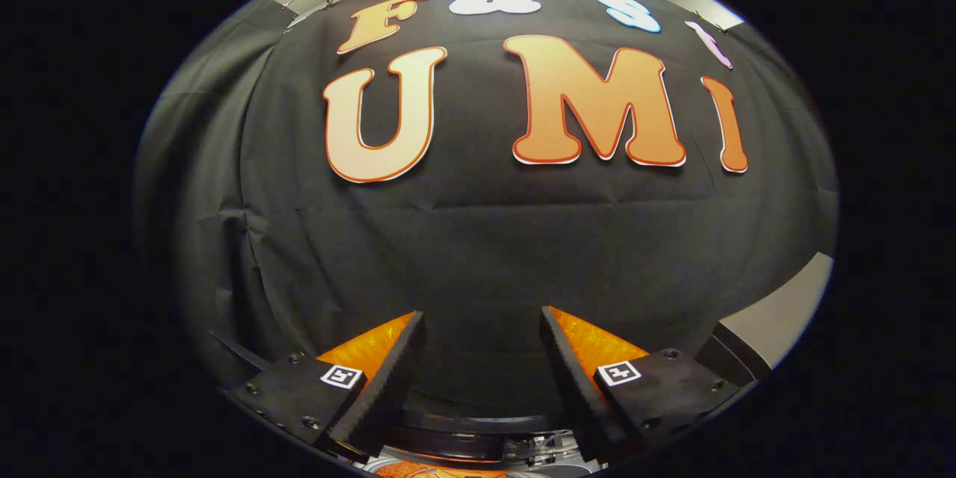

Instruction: Put the clothes into the washing machine and then close the washing machine lid.

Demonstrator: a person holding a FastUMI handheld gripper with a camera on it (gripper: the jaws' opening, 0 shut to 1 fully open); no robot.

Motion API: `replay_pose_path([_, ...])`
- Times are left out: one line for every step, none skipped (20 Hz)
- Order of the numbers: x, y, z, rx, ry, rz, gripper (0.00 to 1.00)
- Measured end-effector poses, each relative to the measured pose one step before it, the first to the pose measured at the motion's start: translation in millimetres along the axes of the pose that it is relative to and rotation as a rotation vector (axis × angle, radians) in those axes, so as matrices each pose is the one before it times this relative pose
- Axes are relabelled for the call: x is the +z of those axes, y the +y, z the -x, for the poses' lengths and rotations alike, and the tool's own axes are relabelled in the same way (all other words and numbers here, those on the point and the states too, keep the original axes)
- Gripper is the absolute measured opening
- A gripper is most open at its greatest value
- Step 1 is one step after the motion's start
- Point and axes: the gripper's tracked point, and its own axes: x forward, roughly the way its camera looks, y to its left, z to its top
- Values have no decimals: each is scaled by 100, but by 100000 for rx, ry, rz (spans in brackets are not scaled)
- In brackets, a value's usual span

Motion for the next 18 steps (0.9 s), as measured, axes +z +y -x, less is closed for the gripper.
replay_pose_path([-120,165,717,282,-142,217,99])
replay_pose_path([-107,224,793,47,-103,298,99])
replay_pose_path([-150,-53,681,89,-3,196,99])
replay_pose_path([-293,17,664,-35,159,199,99])
replay_pose_path([-212,86,525,166,347,304,99])
replay_pose_path([-172,67,357,258,242,165,99])
replay_pose_path([-259,137,495,483,738,468,99])
replay_pose_path([-445,28,526,27,1243,170,98])
replay_pose_path([-409,27,398,161,1350,103,98])
replay_pose_path([-161,179,395,719,845,825,98])
replay_pose_path([-198,65,466,294,420,42,98])
replay_pose_path([-111,-6,322,51,142,53,98])
replay_pose_path([-274,52,229,80,377,362,98])
replay_pose_path([-244,-31,376,-409,691,-294,98])
replay_pose_path([-356,-32,241,-78,873,159,98])
replay_pose_path([-159,146,157,-139,184,-50,98])
replay_pose_path([4,9,130,-69,-51,-1,99])
replay_pose_path([-15,27,205,-17,-285,25,98])
